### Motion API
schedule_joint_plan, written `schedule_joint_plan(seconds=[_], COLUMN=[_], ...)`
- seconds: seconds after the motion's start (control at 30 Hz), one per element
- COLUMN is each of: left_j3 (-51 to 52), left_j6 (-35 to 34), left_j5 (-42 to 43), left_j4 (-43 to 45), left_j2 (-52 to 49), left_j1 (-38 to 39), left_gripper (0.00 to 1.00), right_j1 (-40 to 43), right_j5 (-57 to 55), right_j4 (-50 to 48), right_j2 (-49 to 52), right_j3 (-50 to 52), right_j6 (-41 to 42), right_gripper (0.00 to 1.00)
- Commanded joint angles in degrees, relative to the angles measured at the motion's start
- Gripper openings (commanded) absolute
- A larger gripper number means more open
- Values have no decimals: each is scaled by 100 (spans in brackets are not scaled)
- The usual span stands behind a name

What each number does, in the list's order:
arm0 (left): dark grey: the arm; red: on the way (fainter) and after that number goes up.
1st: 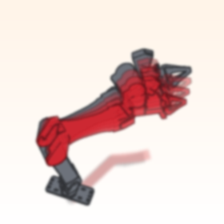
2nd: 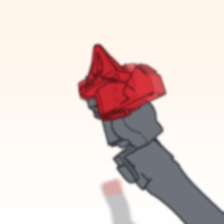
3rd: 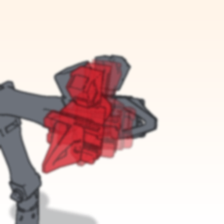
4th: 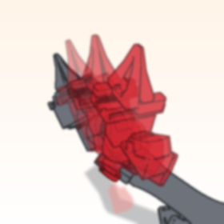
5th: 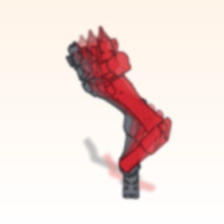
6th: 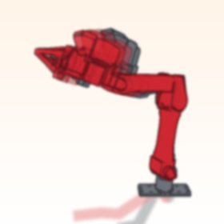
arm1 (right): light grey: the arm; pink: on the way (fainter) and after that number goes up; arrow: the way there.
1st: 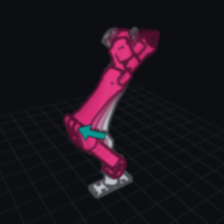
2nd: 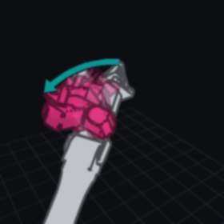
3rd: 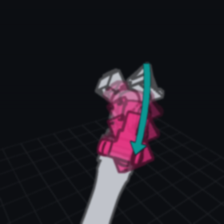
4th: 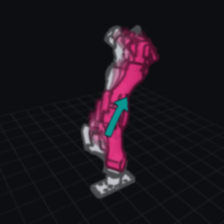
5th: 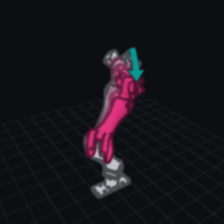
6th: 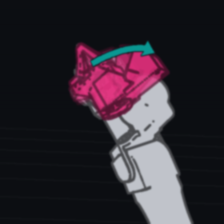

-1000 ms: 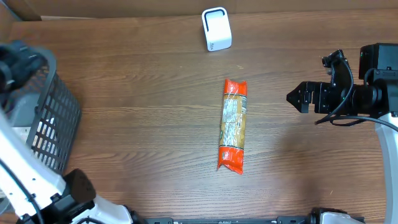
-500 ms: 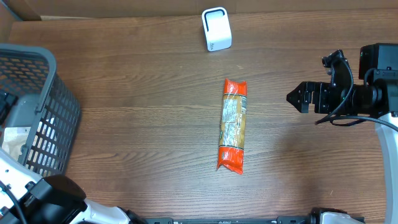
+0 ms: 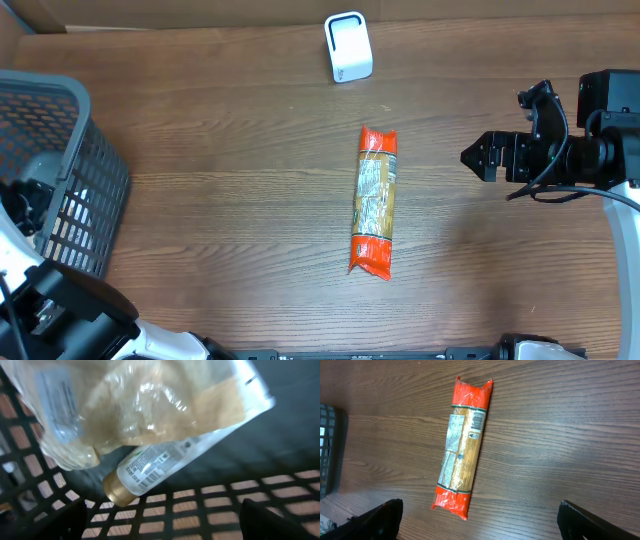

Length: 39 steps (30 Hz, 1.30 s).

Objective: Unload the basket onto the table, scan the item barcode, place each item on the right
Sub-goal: 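Reach the left gripper back into the basket and grasp the white tube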

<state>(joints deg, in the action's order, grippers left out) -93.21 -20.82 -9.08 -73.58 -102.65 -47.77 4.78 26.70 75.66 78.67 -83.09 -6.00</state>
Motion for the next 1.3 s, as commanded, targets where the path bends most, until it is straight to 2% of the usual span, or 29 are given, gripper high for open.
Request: schedule_joint_plan(seconds=[0.0, 0.27, 0.57, 0.77, 1.0, 1.13, 1.2, 1.27], left_j3=[448, 1058, 1609, 1987, 2118, 2118, 2120, 2164], left_j6=[28, 216, 1196, 1495, 1504, 1506, 1506, 1506], left_j5=[-188, -184, -186, -175, -129, 184, 334, 339], left_j4=[157, 743, 1401, 1849, 2159, 2286, 2315, 2352], left_j2=[-9, -11, -11, -13, -20, -20, -20, -20], left_j1=[-22, -22, -22, -20, -20, -20, -20, -20], left_gripper=[89, 94, 95, 94, 73, 63, 60, 63], right_j1=[-33, -33, -33, -33, -33, -33, -33, -33], right_j5=[-13, -13, -15, -15, -15, -15, -15, -15], right_j4=[-28, 13, 9, 7, 7, -13, -15, -13], right_j2=[-42, -42, -42, -42, -42, -42, -42, -42], right_j3=[-125, -125, -125, -125, -125, -125, -125, -125], right_j6=[-42, -39, -42, -42, -42, -42, -42, -42], right_gripper=[100, 100, 100, 100, 100, 100, 100, 100])
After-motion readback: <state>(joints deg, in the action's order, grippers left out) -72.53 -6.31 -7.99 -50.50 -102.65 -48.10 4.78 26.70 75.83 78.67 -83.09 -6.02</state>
